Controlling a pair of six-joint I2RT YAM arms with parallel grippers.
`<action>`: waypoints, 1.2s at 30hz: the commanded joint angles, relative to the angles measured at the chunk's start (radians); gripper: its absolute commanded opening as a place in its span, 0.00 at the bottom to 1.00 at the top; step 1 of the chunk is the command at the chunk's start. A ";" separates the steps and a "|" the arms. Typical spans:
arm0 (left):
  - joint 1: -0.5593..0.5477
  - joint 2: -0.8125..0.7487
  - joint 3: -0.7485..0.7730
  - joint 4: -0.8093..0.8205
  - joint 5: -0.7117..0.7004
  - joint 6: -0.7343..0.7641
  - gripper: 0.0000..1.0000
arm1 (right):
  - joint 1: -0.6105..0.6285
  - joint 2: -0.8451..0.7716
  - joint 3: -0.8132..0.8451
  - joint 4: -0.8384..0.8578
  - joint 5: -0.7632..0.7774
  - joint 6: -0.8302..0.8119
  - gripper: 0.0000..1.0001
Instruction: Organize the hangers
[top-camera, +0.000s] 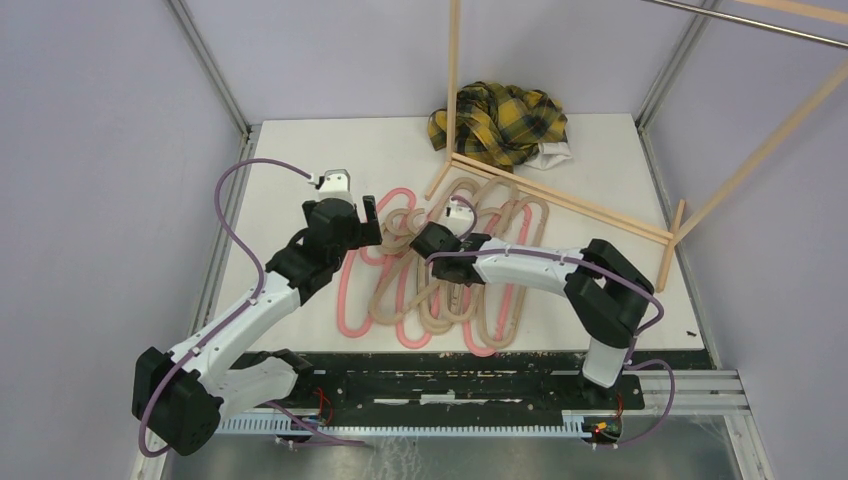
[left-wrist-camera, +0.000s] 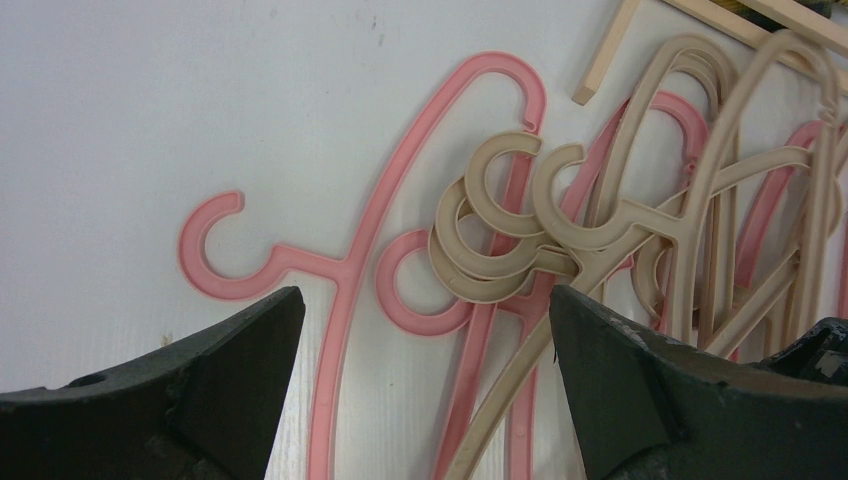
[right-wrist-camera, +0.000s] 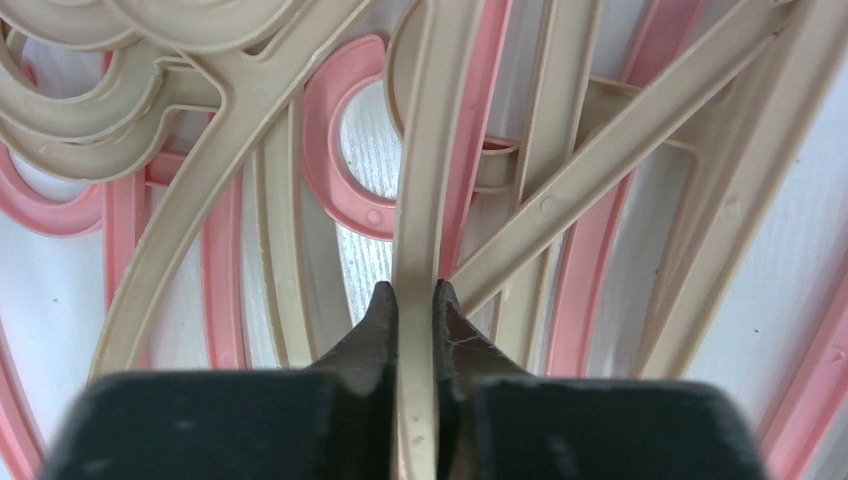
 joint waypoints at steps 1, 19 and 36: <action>-0.003 -0.028 0.026 0.002 -0.003 -0.041 0.99 | 0.004 -0.101 -0.046 -0.103 0.057 0.036 0.00; -0.003 -0.040 0.027 -0.005 -0.004 -0.068 0.99 | -0.012 -0.672 0.052 -0.225 0.351 -0.200 0.01; -0.003 -0.054 0.049 -0.024 -0.021 -0.060 0.99 | -0.324 -0.539 0.369 0.237 0.255 -0.562 0.01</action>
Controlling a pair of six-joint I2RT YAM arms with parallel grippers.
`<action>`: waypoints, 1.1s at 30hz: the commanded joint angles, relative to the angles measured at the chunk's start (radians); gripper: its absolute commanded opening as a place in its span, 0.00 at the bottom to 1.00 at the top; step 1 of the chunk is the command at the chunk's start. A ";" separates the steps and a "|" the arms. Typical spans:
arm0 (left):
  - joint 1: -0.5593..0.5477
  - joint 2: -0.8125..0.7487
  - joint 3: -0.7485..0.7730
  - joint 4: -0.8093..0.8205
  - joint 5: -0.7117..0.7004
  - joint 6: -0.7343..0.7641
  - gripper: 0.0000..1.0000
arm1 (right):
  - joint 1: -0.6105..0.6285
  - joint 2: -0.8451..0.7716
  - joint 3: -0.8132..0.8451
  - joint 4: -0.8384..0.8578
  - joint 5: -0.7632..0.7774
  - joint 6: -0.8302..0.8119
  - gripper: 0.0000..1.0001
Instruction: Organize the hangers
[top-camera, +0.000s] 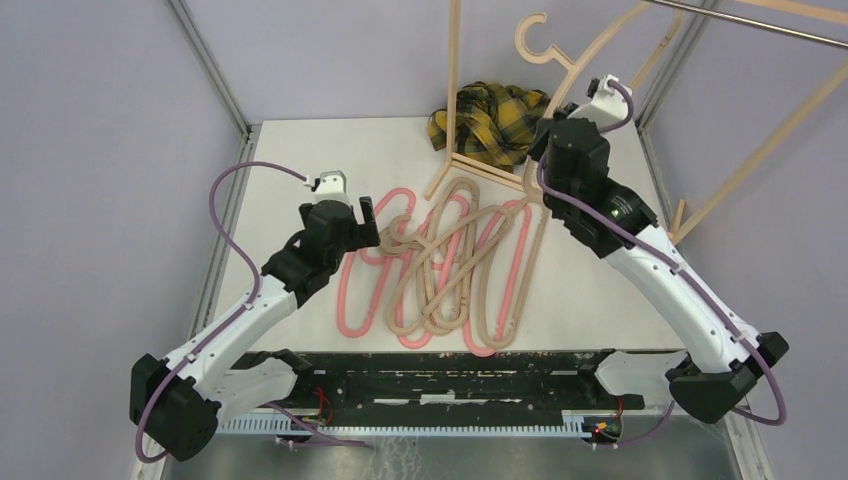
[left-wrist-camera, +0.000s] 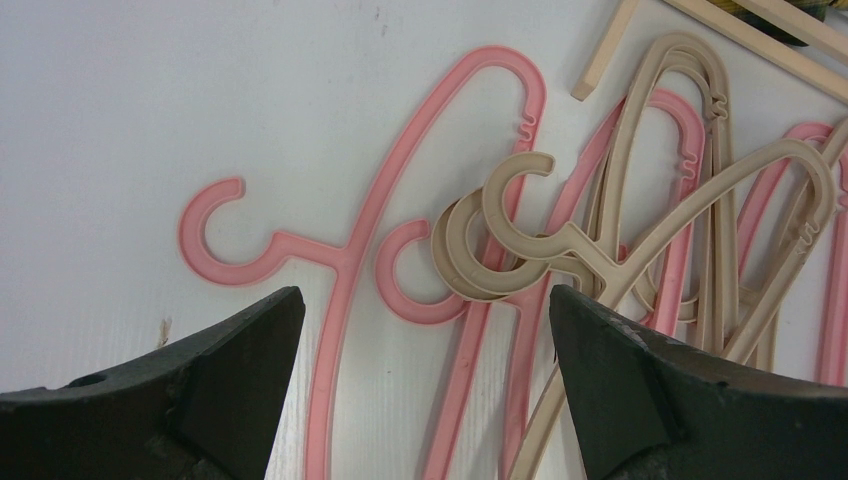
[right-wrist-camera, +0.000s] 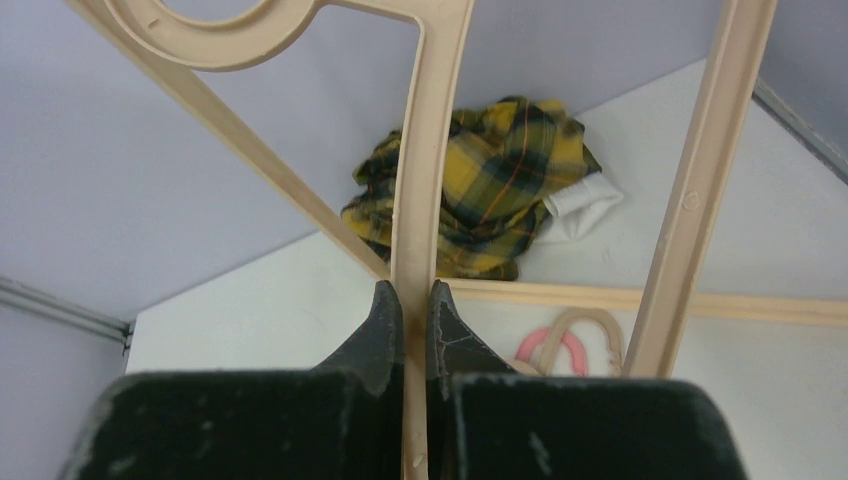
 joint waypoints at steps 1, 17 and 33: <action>-0.003 -0.026 0.049 0.010 -0.023 -0.028 0.99 | -0.054 0.062 0.117 0.174 -0.083 -0.092 0.01; -0.002 0.000 0.042 0.006 -0.048 -0.015 0.99 | -0.120 0.056 0.137 0.238 -0.141 -0.111 0.01; -0.002 0.009 0.042 -0.002 -0.047 -0.015 0.99 | -0.310 0.055 0.108 0.216 -0.149 0.023 0.01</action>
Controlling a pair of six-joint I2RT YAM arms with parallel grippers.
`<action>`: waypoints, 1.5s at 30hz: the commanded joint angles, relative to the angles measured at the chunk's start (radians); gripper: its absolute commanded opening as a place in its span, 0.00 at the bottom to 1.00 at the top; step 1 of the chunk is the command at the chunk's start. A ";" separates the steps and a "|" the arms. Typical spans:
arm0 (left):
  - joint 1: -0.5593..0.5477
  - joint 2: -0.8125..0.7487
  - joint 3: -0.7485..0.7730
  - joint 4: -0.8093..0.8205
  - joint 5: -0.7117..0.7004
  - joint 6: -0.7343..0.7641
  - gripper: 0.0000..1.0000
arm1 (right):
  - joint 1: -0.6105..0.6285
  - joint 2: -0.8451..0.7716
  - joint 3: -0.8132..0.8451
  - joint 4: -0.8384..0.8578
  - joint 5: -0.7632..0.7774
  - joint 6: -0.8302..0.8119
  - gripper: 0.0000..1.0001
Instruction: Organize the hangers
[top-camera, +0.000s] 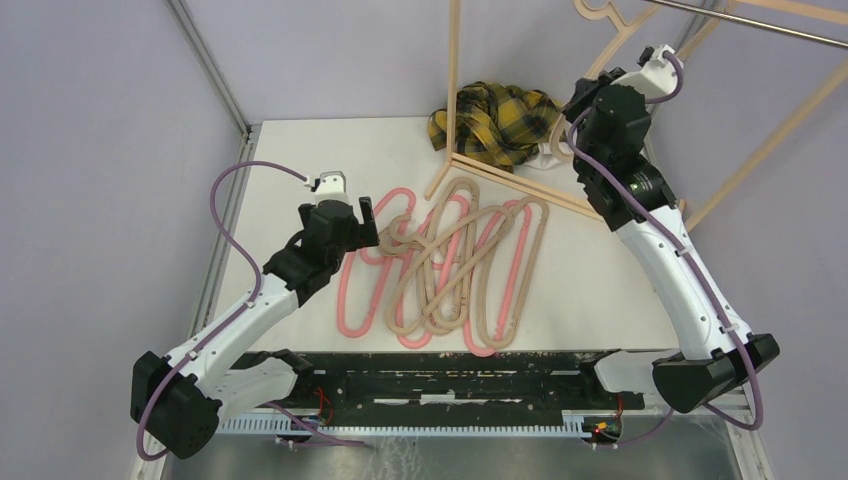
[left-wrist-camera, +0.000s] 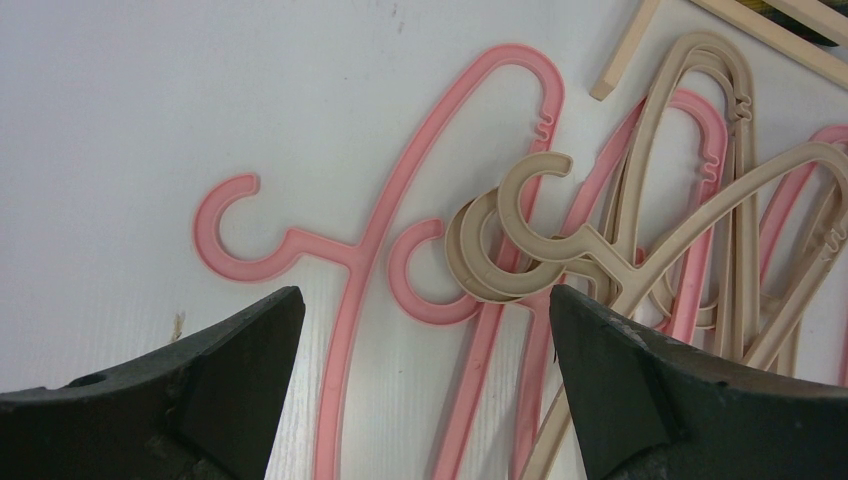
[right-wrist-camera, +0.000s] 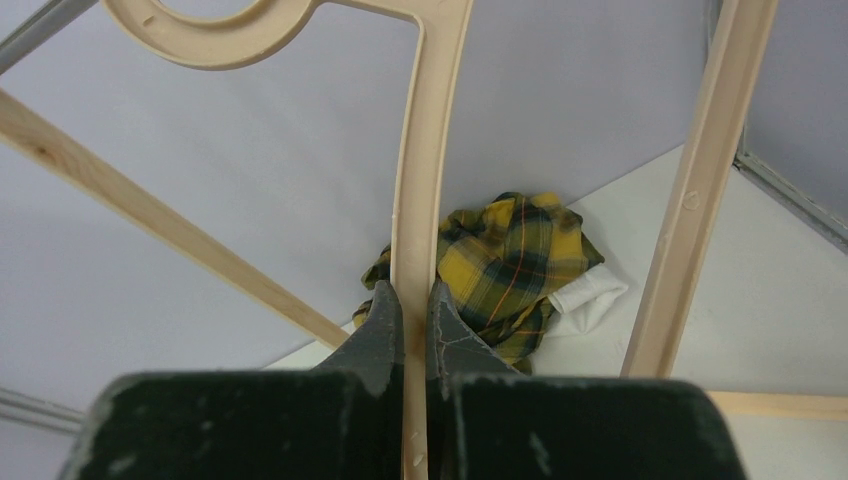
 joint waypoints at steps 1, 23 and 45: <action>-0.002 -0.001 0.041 0.007 -0.020 -0.015 0.99 | -0.059 -0.035 0.001 0.029 -0.009 0.071 0.01; -0.002 0.011 0.039 0.006 -0.005 -0.025 0.99 | -0.189 -0.170 -0.049 -0.144 -0.175 0.147 0.93; -0.002 0.070 0.034 0.033 0.006 -0.045 0.99 | 0.072 -0.229 -0.239 -0.345 -0.803 0.019 0.78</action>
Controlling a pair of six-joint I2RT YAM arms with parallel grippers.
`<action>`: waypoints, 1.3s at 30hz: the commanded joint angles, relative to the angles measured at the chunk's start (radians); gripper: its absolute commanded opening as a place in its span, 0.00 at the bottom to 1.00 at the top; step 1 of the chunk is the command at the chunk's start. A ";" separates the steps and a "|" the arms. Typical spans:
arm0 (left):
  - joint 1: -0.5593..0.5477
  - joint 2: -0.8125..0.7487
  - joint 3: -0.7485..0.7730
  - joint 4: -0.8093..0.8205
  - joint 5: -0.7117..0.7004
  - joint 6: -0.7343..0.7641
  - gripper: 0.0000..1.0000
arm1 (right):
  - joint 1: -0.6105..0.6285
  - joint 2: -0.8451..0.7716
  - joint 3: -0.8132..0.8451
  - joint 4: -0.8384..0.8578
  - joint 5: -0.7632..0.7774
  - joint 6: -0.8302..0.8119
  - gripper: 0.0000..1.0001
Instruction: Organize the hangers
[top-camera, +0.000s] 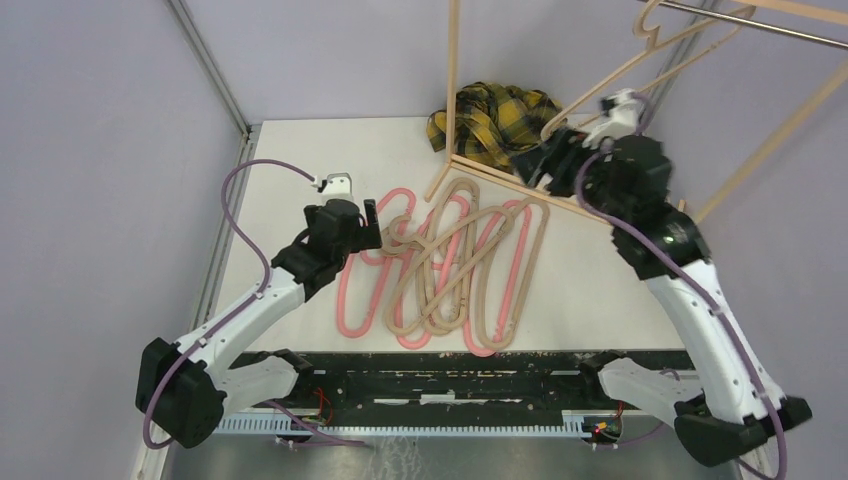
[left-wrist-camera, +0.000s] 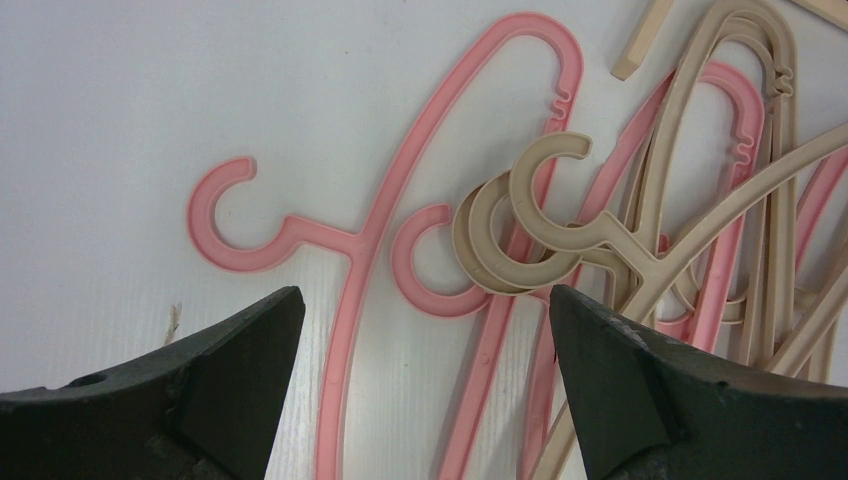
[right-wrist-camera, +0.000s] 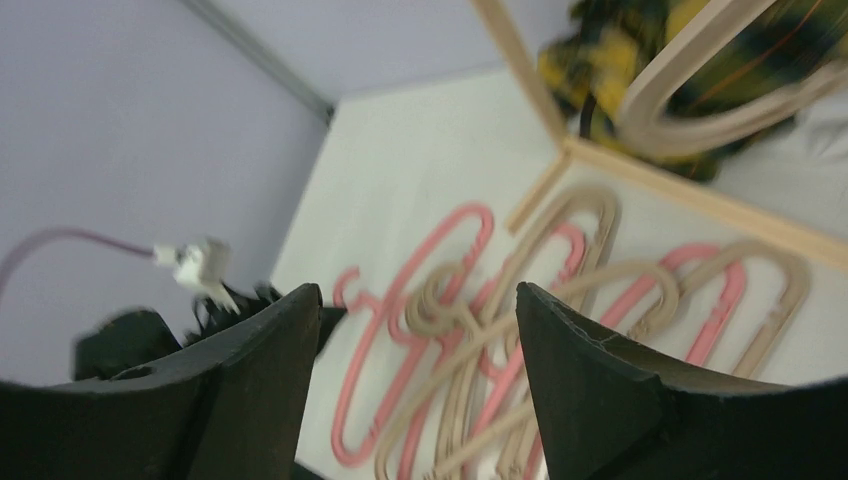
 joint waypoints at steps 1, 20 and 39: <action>-0.002 0.021 0.036 0.037 0.000 -0.044 0.99 | 0.199 0.069 -0.127 -0.079 -0.017 -0.072 0.78; 0.053 0.044 0.084 -0.116 -0.078 -0.145 0.99 | 0.617 0.632 -0.292 0.198 0.025 0.155 0.69; 0.122 -0.111 0.108 -0.149 0.040 -0.067 0.99 | 0.708 0.857 -0.069 0.116 0.209 0.459 0.70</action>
